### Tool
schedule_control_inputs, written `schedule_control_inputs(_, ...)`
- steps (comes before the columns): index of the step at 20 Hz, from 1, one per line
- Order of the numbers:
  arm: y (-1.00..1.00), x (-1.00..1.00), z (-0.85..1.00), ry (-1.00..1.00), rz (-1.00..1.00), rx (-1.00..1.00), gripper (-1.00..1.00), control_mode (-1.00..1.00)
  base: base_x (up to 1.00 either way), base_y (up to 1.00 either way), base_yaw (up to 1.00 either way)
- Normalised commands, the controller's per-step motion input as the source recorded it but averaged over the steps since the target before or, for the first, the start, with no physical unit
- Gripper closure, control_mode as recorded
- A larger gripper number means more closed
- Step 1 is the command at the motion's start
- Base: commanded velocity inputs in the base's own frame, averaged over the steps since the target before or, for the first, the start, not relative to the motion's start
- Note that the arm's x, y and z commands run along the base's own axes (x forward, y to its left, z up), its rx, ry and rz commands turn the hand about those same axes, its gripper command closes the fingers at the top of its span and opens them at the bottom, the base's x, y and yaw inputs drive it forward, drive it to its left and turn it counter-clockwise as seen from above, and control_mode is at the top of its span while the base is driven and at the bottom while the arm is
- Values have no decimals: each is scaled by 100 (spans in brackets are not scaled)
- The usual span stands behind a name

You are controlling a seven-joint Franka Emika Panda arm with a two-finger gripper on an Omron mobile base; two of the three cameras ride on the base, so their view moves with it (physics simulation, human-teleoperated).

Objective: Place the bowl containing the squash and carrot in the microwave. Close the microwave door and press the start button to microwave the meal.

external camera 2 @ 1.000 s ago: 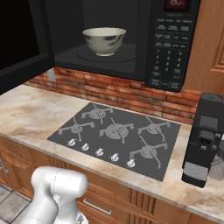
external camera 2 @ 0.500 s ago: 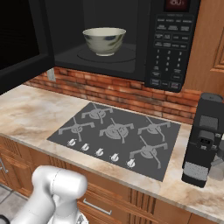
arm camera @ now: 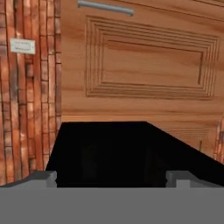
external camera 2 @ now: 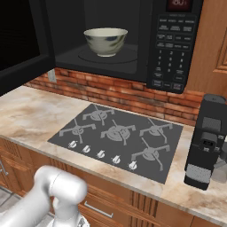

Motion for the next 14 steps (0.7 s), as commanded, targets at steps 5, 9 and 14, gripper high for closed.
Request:
schedule_control_inputs(5,33,50,-4,1,-19,0,-100,-100,0,0,0)
schedule_control_inputs(9,6,41,0,4,-25,0,-100,-100,0,0,0)
schedule_control_inputs(14,-19,9,0,3,-34,0,-100,-100,0,0,0)
